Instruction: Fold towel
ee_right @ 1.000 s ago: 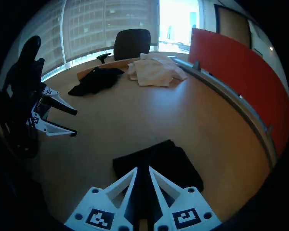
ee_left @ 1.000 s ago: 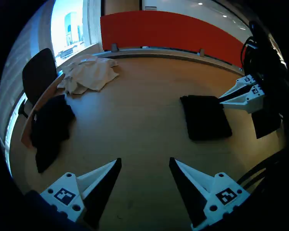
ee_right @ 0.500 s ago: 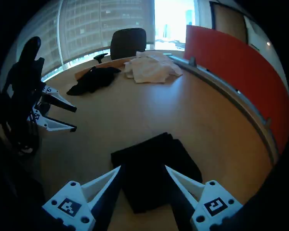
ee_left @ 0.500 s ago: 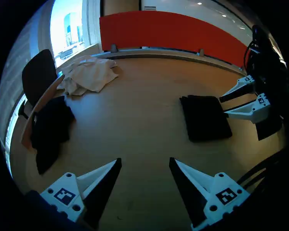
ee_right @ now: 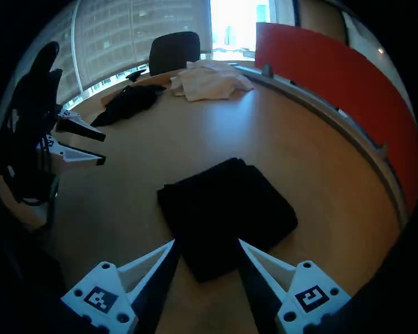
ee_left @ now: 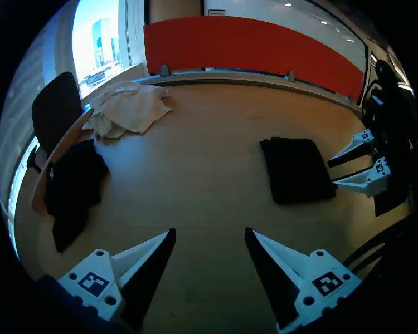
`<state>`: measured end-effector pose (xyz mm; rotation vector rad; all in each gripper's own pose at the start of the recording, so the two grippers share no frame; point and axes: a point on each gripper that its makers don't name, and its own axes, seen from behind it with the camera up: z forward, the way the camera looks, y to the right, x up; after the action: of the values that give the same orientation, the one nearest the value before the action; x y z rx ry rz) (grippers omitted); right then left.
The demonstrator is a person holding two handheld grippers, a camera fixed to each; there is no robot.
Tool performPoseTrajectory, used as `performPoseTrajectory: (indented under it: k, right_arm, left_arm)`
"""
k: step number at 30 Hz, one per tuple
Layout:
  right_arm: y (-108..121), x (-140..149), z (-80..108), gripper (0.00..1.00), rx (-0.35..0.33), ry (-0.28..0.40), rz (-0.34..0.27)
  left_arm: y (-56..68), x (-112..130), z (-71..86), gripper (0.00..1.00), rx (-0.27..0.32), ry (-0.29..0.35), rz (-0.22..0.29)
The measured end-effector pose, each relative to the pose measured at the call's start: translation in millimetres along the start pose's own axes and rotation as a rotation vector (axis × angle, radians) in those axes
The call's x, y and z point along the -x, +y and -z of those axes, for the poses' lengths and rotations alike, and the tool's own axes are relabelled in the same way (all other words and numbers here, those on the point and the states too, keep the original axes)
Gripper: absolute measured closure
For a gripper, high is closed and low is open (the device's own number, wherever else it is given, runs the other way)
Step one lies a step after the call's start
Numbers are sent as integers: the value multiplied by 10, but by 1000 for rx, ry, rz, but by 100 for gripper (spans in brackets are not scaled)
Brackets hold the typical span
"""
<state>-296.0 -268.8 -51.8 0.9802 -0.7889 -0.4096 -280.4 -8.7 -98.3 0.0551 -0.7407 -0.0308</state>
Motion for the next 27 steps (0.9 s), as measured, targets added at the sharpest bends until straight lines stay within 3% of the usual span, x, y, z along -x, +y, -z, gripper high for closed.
performPoseTrajectory:
  k: [15, 24, 27]
  right_arm:
    - [-28, 383, 22, 32, 22, -44, -54]
    - [-23, 490, 8, 43, 37, -60, -74]
    - [2, 524, 8, 51, 50, -64, -79]
  left_arm:
    - [38, 7, -9, 8, 5, 0, -6]
    - [56, 17, -4, 8, 7, -2, -10]
    - [60, 16, -1, 8, 8, -2, -12]
